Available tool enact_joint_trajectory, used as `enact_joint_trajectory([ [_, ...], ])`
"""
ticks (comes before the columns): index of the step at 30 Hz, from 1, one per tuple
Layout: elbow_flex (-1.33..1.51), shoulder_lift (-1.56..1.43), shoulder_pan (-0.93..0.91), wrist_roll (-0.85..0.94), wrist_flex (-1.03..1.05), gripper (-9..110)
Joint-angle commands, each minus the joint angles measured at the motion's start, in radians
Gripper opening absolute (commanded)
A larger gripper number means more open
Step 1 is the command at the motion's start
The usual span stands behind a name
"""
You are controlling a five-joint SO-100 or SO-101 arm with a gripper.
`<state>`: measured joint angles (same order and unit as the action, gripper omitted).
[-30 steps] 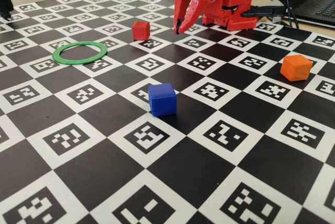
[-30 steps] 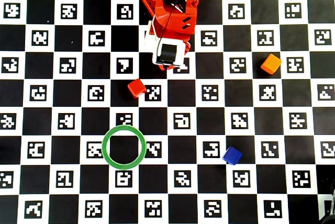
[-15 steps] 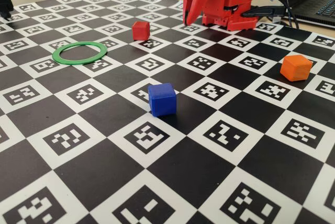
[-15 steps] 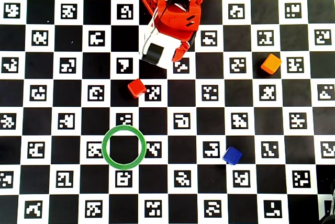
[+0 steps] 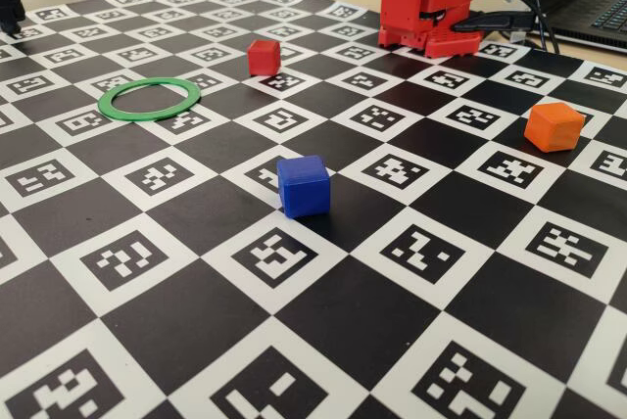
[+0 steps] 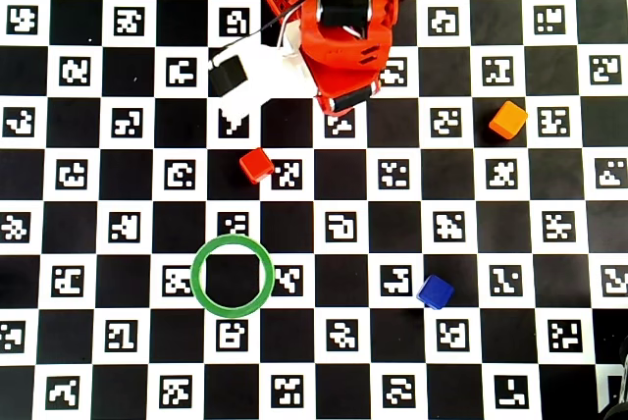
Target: Grab the red cube then put it in the green circle then put the blue cube on top and finally the orange cube on top
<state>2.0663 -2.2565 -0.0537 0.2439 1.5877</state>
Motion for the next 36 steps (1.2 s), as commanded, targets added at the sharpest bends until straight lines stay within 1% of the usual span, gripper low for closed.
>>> enact_joint_trajectory([
  [1, -0.144, 0.064, -0.051, -0.170, 0.002, 9],
  [6, -0.158, 0.123, -0.094, -0.327, -0.018, 18],
  [13, -0.166, 0.175, -0.140, -0.483, -0.051, 22],
  [15, -0.155, 0.166, -0.140, -0.572, -0.067, 25],
  [17, -0.141, 0.160, -0.138, -0.620, -0.072, 27],
  [26, -0.006, 0.170, -0.155, -0.752, -0.186, 39],
  [36, 0.018, 0.275, -0.242, -0.792, -0.267, 39],
])
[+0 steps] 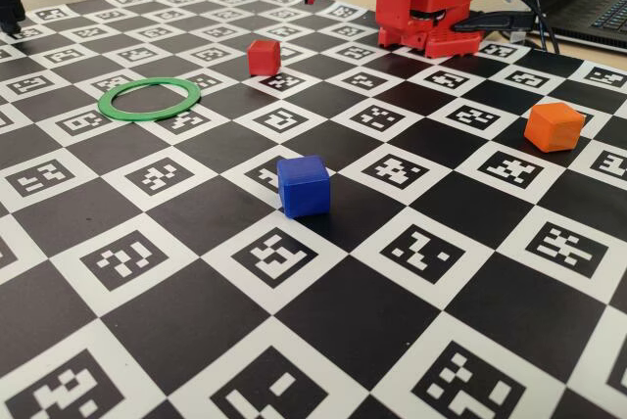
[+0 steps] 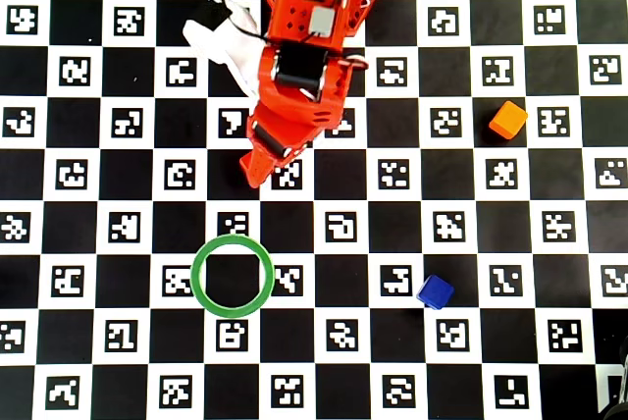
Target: Grab the red cube then put it in the green circle then put the blue cube on top and finally the orange cube on top
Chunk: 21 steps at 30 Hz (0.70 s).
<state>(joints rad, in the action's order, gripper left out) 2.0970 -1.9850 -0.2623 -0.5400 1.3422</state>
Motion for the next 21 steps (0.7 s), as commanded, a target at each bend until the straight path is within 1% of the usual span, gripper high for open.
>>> enact_joint_trajectory([
  [1, -0.011, 0.012, -0.046, -0.009, -0.029, 39],
  [11, -0.003, 0.106, -0.106, 0.003, -0.087, 39],
  [21, 0.080, 0.150, -0.114, -0.002, -0.202, 39],
])
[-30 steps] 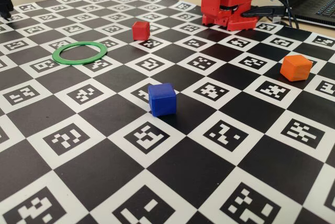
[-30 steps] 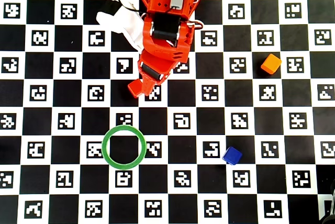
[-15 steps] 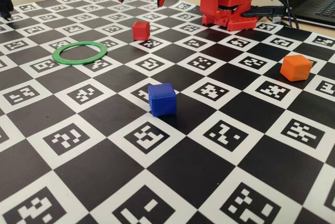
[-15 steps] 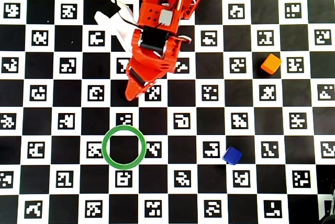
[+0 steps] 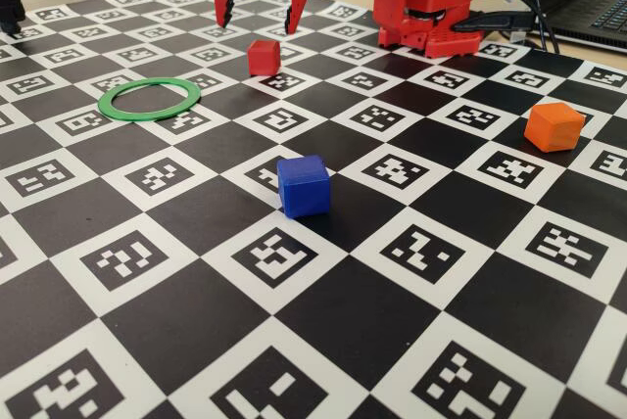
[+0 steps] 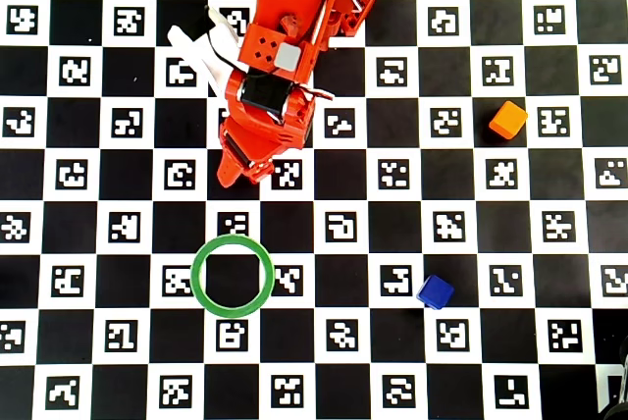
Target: Grab the red cube then put it in the green circle then put the blue cube on top and finally the orange cube on top
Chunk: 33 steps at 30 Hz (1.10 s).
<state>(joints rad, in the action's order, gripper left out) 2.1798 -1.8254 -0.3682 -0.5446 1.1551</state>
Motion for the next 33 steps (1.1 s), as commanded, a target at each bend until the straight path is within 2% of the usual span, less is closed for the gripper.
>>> enact_joint_trajectory([
  [1, 0.005, -0.008, -0.008, 0.003, -0.029, 39],
  [24, 0.071, 0.112, -0.025, 0.008, -0.213, 38],
  [28, 0.080, 0.114, -0.032, 0.005, -0.238, 34],
  [33, 0.081, 0.114, -0.041, -0.002, -0.252, 23],
])
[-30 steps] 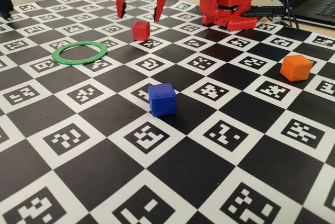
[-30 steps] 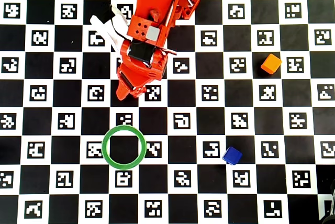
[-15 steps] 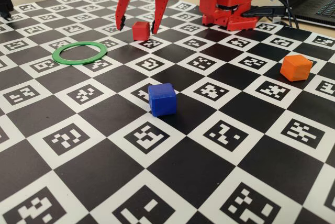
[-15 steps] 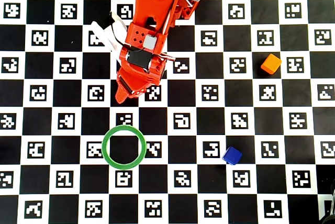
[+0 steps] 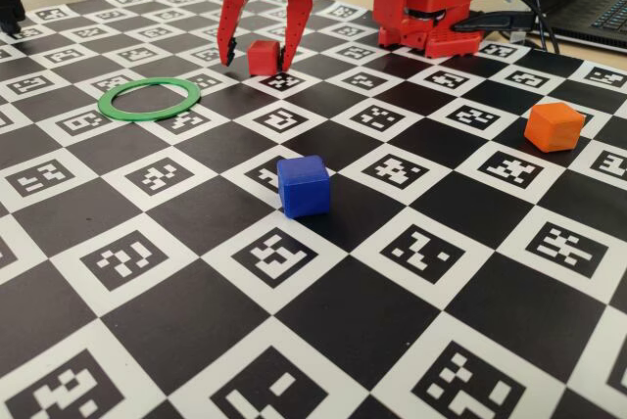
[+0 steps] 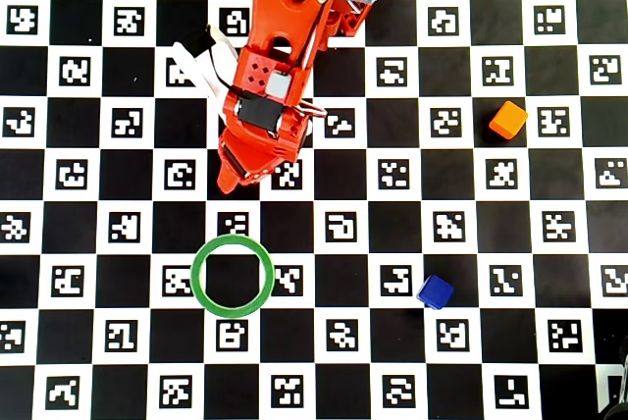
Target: Grab the red cube then put it in the green circle then put the blue cube on top and finally the orange cube on top
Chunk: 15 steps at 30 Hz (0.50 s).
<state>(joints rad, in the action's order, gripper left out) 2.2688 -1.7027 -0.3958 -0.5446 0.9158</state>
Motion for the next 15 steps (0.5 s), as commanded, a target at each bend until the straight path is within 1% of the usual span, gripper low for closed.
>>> enact_joint_trajectory([
  [1, -0.006, -0.009, -0.014, 0.000, -0.015, 20],
  [7, -0.006, -0.009, -0.014, 0.011, -0.020, 10],
  [15, -0.005, -0.015, -0.015, 0.025, -0.026, 7],
])
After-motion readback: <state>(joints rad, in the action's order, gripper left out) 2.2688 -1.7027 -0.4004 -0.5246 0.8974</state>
